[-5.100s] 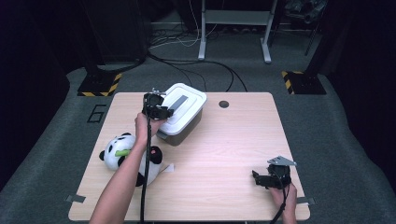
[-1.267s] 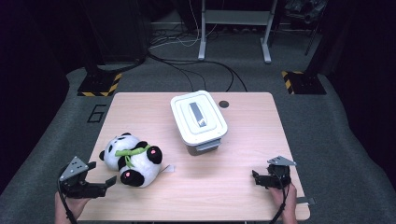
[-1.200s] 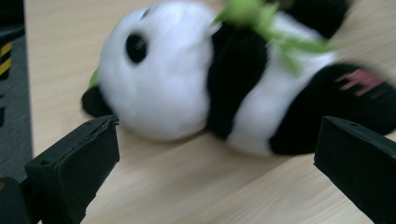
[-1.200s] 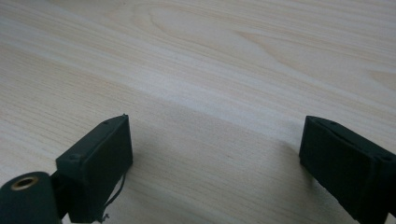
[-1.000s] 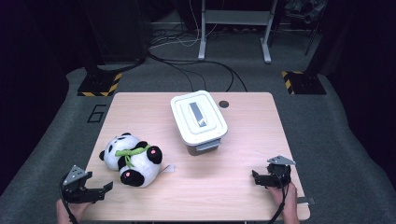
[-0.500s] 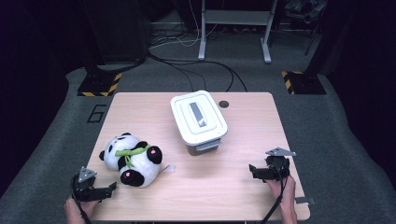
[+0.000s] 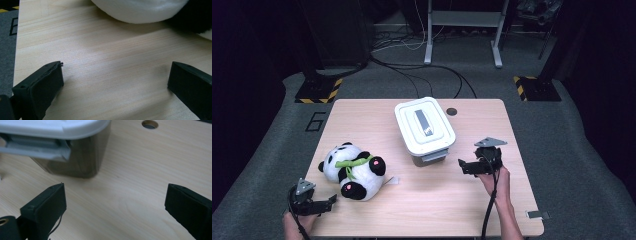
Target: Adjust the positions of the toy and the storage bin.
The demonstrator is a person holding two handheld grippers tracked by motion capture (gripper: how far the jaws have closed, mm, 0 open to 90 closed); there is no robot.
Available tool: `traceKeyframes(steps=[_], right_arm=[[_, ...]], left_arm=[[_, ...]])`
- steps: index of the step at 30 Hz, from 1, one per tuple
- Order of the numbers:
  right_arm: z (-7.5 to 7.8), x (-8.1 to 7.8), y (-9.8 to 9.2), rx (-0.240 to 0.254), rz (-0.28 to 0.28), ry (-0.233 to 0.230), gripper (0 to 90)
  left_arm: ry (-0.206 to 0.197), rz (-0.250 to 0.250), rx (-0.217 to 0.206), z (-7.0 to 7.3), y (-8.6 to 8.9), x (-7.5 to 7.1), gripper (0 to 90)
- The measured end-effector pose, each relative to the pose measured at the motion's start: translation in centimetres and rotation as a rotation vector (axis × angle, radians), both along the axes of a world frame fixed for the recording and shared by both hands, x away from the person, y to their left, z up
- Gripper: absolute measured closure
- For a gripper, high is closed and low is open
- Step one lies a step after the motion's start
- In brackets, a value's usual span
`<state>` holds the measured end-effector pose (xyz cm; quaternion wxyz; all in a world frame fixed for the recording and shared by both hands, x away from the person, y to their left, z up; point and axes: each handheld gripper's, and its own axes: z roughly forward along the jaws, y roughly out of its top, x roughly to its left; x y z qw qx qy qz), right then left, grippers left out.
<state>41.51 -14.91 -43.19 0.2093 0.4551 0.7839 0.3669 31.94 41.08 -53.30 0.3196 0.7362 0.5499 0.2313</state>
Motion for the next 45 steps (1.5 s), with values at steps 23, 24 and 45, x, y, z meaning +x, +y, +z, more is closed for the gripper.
traceKeyframes(steps=[23, 24, 45], right_arm=[[3.3, 6.3, 4.8, 0.044, -0.089, 0.013, 66.6], [3.3, 6.3, 4.9, 0.034, -0.098, 0.011, 70.1], [4.5, 6.0, 4.5, 0.018, 0.001, 0.007, 61.5]], left_arm=[[-0.001, 0.005, -0.001, 0.0, 0.0, 0.0, 0.3], [-0.001, 0.005, -0.001, 0.0, 0.0, 0.0, 0.2], [0.001, 0.01, 0.001, 0.0, 0.0, 0.0, 0.3]])
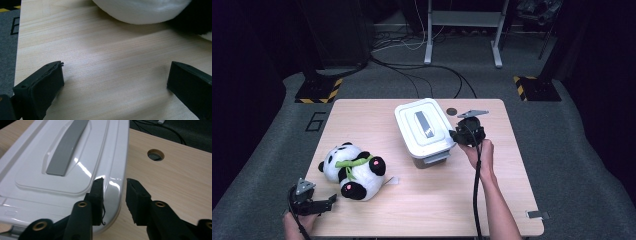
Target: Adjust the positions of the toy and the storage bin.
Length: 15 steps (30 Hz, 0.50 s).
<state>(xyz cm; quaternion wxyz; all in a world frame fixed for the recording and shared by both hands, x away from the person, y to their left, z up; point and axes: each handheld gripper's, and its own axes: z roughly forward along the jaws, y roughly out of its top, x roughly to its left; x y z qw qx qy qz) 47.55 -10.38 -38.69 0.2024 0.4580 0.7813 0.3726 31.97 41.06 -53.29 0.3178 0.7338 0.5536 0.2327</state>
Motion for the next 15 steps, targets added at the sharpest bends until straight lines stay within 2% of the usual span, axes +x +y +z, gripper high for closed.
traceKeyframes(steps=[2, 7, 10, 11, 13, 15], right_arm=[[0.2, 0.1, 0.5, 0.001, 0.003, -0.017, 60.5], [0.7, 0.6, 2.8, -0.007, 0.001, -0.008, 30.2], [0.8, 1.2, 4.4, -0.004, 0.023, -0.001, 17.3], [0.7, 1.5, 4.9, -0.012, 0.028, 0.002, 15.1], [0.6, 1.9, 6.1, -0.025, 0.033, 0.001, 16.2], [0.5, 2.4, 7.0, -0.053, 0.044, 0.005, 28.2]], left_arm=[[-0.002, -0.001, -0.002, 0.0, 0.0, 0.0, 0.3], [-0.002, -0.001, -0.002, 0.0, 0.0, 0.0, 0.3], [-0.002, -0.001, -0.003, 0.0, 0.0, 0.0, 0.3], [-0.002, -0.001, -0.003, 0.0, 0.0, 0.0, 0.3], [-0.002, 0.0, -0.003, 0.0, 0.0, 0.0, 0.3], [-0.002, 0.0, -0.003, 0.0, 0.0, 0.0, 0.3]])
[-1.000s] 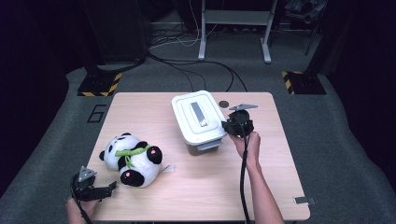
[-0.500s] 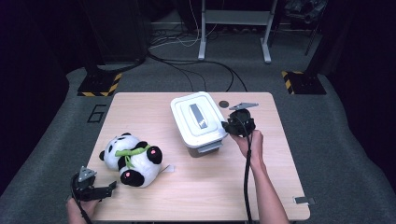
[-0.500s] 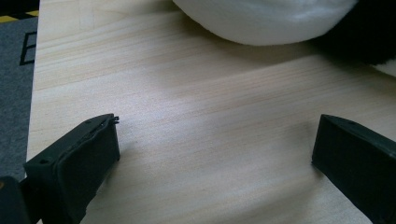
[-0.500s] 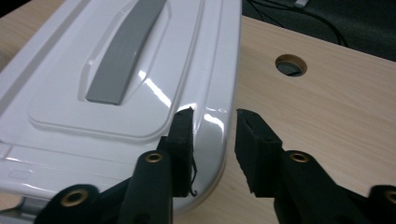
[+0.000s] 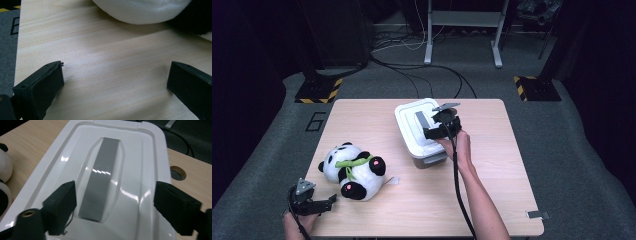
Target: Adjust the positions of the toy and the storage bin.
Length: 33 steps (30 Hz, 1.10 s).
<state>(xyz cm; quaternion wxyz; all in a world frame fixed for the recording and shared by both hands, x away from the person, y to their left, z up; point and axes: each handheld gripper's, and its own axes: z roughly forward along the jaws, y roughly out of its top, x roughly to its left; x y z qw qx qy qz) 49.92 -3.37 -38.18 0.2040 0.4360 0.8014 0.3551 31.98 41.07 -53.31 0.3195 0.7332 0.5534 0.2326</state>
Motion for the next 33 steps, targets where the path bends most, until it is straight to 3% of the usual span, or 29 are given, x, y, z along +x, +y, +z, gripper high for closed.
traceKeyframes(steps=[6, 10, 12, 17, 22, 28, 33], right_arm=[[-0.5, 1.5, 1.8, -0.035, 0.019, 0.019, 46.7], [-0.6, 1.6, 2.6, -0.057, 0.042, -0.002, 62.2], [-0.7, 1.6, 2.6, -0.065, 0.054, -0.022, 62.9], [-0.8, 1.6, 2.3, -0.053, 0.068, -0.017, 63.8], [-0.9, 1.0, 1.3, -0.005, 0.096, 0.002, 65.4], [-1.0, -0.4, 0.5, 0.005, 0.148, 0.001, 66.9], [-1.2, -2.1, 0.2, 0.016, 0.149, -0.005, 67.0]], left_arm=[[0.0, -0.001, 0.001, 0.0, 0.0, 0.0, 0.2], [0.0, 0.0, 0.0, 0.0, 0.0, 0.0, 0.3], [0.0, 0.0, 0.0, 0.0, 0.0, 0.0, 0.3], [0.0, 0.0, -0.001, 0.0, 0.0, 0.0, 0.3], [-0.001, 0.002, -0.002, 0.0, 0.0, 0.0, 0.4], [-0.001, 0.004, -0.001, 0.0, 0.0, 0.0, 0.3], [-0.002, 0.008, -0.003, 0.0, 0.0, 0.0, 0.4]])
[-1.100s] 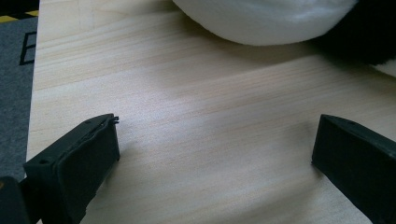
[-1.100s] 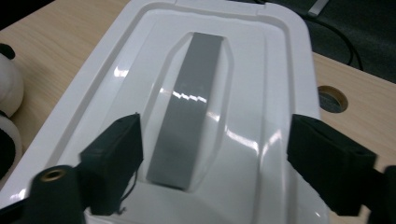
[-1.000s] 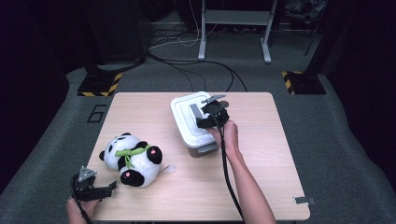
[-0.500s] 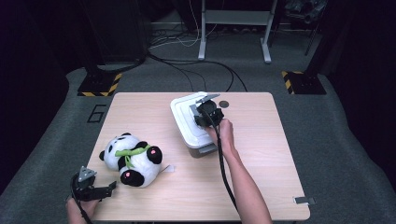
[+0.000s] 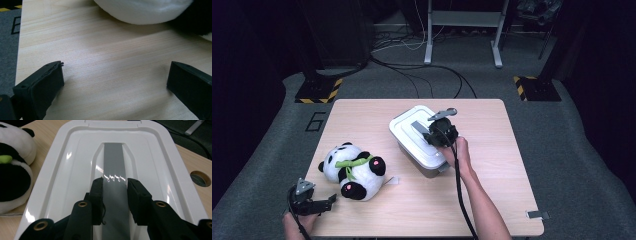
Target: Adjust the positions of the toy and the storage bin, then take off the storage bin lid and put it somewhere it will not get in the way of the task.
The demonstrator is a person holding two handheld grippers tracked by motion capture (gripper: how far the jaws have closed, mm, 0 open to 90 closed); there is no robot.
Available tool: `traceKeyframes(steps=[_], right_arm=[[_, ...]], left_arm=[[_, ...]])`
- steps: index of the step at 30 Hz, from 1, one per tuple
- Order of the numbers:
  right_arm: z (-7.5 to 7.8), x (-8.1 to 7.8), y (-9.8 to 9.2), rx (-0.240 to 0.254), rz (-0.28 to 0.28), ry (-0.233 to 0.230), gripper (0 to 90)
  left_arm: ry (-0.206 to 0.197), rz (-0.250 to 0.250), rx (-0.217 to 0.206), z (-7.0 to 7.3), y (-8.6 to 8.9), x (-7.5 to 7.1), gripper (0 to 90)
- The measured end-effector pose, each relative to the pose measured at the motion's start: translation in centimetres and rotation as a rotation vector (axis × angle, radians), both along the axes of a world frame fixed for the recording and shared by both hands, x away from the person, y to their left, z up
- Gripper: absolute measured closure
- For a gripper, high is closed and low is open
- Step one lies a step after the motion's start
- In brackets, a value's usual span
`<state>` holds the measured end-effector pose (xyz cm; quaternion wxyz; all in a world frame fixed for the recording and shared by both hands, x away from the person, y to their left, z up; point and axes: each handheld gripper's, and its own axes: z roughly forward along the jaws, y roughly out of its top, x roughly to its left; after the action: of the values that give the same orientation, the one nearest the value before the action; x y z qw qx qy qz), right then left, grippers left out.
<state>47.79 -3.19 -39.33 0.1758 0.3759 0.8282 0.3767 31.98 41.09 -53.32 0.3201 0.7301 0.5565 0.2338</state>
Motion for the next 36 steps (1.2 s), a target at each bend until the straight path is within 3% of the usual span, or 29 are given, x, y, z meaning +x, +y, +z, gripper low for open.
traceKeyframes(steps=[18, 25, 36], right_arm=[[0.0, -3.7, -0.5, -0.001, -0.025, 0.005, 66.9], [0.2, -3.5, -0.4, -0.016, -0.017, 0.008, 66.5], [0.5, -1.3, 1.2, -0.049, 0.023, 0.032, 64.1]], left_arm=[[0.005, 0.003, 0.002, 0.0, 0.0, 0.0, 0.4], [0.005, 0.004, 0.001, 0.0, 0.0, 0.0, 0.4], [0.005, 0.004, 0.001, 0.0, 0.0, 0.0, 0.4]])
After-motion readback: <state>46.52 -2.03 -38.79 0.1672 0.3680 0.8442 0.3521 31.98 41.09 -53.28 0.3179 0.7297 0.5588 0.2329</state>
